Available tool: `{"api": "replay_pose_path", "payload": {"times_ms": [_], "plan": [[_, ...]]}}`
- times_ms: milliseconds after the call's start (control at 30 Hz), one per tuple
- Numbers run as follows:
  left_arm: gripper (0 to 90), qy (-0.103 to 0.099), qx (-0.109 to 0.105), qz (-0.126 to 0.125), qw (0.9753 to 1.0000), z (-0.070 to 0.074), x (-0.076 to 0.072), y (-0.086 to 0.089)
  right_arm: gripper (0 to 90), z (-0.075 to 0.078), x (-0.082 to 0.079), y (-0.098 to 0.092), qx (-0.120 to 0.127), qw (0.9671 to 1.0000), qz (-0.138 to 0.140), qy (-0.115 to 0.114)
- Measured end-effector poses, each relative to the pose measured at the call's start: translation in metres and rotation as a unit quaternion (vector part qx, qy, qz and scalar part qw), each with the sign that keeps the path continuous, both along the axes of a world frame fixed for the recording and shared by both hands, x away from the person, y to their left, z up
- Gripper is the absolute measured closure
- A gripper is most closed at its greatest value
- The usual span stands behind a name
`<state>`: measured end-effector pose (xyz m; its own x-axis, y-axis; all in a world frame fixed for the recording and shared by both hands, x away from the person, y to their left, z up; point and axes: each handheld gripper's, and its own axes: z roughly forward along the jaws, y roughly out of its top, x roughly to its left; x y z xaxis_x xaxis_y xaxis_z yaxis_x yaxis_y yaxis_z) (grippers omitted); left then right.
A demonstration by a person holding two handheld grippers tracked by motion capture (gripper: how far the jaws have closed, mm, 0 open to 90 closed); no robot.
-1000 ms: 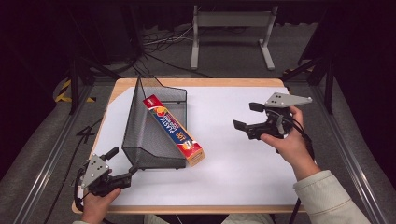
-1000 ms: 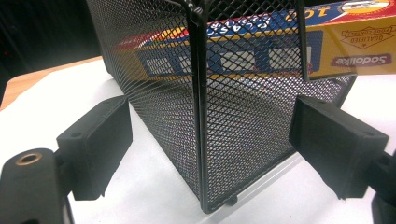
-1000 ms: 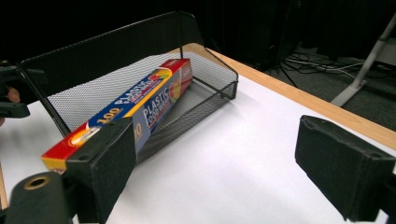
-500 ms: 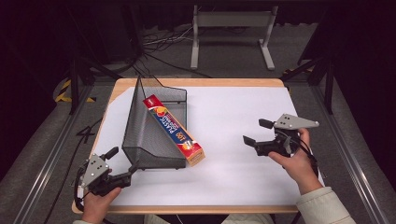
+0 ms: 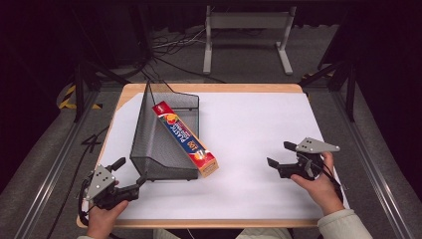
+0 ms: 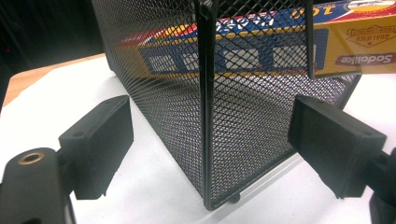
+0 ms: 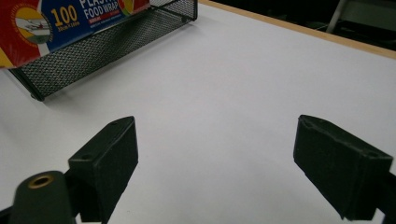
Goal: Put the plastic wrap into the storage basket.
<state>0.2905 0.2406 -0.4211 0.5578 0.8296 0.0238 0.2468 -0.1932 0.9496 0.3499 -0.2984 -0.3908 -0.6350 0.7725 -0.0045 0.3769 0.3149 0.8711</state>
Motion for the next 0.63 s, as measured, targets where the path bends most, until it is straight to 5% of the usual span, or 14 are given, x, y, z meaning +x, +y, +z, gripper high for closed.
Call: {"api": "replay_pose_path", "payload": {"times_ms": [367, 633], "plan": [[15.0, 0.013, 0.005, -0.013, 0.9998, -0.002, 0.002, -0.003, 14.4, -0.037, -0.010, -0.012, -0.016, 0.9992, -0.017, 0.034], [14.9, 0.022, 0.004, -0.021, 0.9995, -0.004, 0.005, -0.004, 13.7, -0.037, -0.016, -0.021, 0.007, 0.9991, -0.018, 0.037]]}}
